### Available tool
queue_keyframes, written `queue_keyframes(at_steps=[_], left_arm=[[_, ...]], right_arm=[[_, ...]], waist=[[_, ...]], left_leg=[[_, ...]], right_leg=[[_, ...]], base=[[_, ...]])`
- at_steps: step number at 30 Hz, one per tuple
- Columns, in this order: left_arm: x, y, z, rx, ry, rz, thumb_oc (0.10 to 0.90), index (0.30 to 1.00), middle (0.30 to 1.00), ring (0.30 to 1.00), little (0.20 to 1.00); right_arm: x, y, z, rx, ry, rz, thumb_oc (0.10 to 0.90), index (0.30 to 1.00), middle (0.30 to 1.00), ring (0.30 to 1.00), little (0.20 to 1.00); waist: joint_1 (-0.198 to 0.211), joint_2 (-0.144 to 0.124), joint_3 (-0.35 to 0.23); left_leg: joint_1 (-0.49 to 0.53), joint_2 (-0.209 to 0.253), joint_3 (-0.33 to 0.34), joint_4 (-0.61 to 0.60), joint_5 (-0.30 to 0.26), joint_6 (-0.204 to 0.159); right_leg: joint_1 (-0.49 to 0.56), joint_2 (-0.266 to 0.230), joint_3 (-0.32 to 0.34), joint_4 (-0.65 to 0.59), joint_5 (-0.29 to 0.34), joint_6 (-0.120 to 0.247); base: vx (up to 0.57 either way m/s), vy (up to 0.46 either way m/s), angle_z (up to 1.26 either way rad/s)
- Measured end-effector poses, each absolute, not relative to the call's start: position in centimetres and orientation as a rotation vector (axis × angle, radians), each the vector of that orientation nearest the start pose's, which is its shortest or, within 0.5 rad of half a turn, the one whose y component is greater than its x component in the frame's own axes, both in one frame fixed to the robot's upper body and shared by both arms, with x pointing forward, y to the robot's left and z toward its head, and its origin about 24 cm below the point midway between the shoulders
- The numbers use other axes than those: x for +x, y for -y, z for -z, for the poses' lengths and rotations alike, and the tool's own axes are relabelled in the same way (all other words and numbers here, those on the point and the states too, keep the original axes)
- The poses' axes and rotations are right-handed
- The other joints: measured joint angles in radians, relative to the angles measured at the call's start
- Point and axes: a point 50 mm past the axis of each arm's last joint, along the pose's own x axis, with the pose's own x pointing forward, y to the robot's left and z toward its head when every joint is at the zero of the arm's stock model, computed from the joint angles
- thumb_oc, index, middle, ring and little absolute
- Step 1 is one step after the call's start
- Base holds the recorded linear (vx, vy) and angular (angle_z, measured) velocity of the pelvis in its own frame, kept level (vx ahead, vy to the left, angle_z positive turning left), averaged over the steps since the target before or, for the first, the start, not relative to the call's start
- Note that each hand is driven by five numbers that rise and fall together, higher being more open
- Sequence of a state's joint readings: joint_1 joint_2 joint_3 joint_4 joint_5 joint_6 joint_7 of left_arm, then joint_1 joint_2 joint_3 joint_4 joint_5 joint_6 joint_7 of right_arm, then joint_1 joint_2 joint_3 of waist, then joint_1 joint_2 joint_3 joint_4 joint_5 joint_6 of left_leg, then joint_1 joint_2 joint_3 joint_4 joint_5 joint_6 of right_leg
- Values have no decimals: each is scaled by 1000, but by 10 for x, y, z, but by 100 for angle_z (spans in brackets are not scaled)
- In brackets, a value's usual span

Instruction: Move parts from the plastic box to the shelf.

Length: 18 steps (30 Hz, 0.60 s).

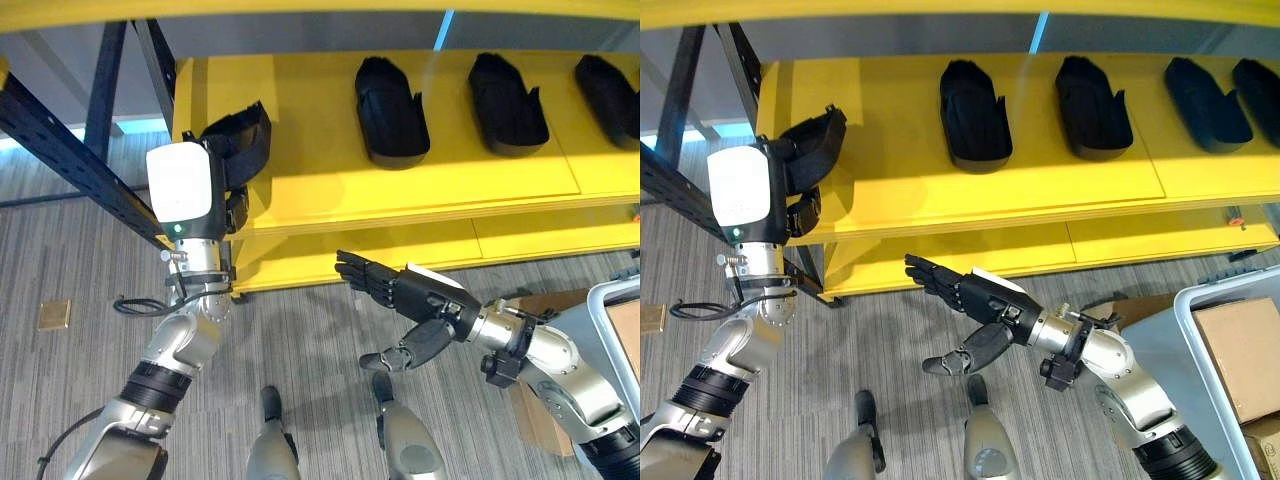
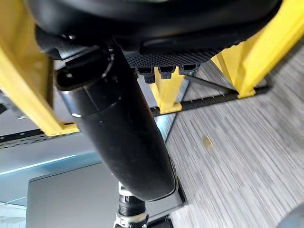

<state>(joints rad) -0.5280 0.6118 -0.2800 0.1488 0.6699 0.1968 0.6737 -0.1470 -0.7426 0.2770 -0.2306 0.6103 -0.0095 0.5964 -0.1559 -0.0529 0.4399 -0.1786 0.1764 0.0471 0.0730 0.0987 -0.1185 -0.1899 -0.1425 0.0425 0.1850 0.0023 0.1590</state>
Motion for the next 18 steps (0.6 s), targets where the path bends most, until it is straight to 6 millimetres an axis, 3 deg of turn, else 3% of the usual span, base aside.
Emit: queue_keyframes(at_steps=[5, 10, 18], left_arm=[[330, -213, -192, 1189, 639, -672, 400, 300, 300, 300, 300], [333, -218, -186, 1180, 594, -684, 400, 300, 300, 300, 300], [341, -205, -213, 1168, 680, -710, 400, 300, 300, 300, 300]], right_arm=[[247, 157, -127, -180, 136, -986, 900, 1000, 1000, 1000, 1000], [248, 157, -128, -183, 139, -970, 900, 1000, 1000, 1000, 1000], [252, 158, -133, -204, 138, -973, 900, 1000, 1000, 1000, 1000]], waist=[[-4, -1, 51], [-8, -6, 61], [-9, -12, 89]], left_leg=[[-51, -4, -4, 49, -11, 0], [-73, -4, -1, 72, -16, -1], [-171, -4, -11, 132, -25, 5]], right_leg=[[-65, -2, 9, 77, -26, -3], [-104, -1, 22, 125, -43, -5], [-227, 5, 33, 238, -74, -16]], base=[[-23, 1, -1], [-29, -10, -2], [-63, -7, 0]])
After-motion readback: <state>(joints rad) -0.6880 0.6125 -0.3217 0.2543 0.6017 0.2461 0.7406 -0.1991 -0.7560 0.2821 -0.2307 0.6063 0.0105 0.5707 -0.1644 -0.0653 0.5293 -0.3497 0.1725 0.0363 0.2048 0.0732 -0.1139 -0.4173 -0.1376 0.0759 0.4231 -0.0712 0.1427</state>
